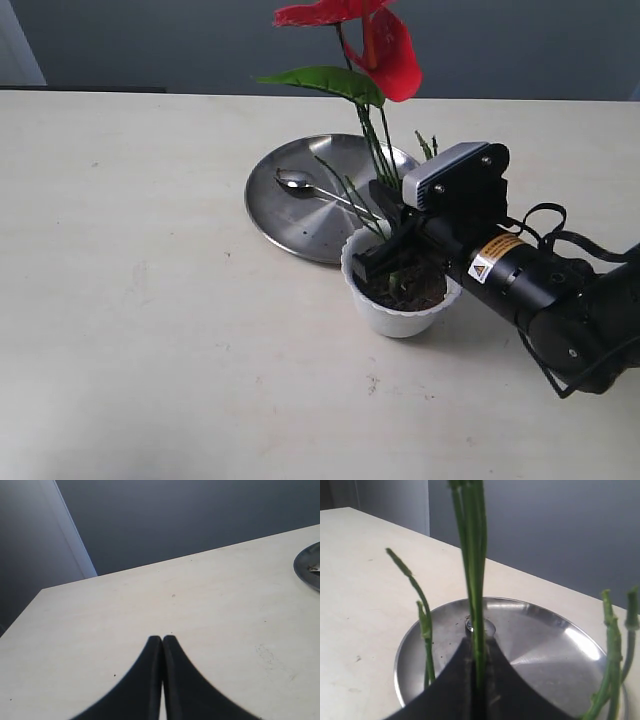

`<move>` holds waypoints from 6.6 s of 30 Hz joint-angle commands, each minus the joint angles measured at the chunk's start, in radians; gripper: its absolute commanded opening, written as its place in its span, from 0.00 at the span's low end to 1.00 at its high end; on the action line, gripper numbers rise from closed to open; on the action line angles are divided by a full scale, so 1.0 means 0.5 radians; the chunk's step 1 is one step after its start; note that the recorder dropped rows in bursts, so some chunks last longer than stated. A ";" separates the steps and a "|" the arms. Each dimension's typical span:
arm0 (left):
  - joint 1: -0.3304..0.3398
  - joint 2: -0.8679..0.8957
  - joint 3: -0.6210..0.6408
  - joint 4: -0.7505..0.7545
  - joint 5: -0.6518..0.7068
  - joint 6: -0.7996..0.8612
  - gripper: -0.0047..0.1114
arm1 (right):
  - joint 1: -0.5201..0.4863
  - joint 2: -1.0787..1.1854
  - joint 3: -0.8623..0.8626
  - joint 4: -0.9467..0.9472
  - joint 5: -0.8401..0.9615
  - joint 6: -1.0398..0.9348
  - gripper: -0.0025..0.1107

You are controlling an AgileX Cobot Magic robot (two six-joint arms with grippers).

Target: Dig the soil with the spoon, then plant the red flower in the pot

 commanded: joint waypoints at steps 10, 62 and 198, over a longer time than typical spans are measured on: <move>0.001 -0.007 0.001 -0.010 -0.022 -0.002 0.04 | -0.004 0.049 0.026 -0.143 0.487 -0.060 0.02; 0.001 -0.007 0.001 -0.010 -0.022 -0.002 0.04 | 0.000 -0.130 0.084 -0.184 0.578 -0.043 0.58; 0.001 -0.007 0.001 -0.010 -0.022 -0.002 0.04 | -0.473 -3.424 0.194 0.572 2.783 0.117 0.78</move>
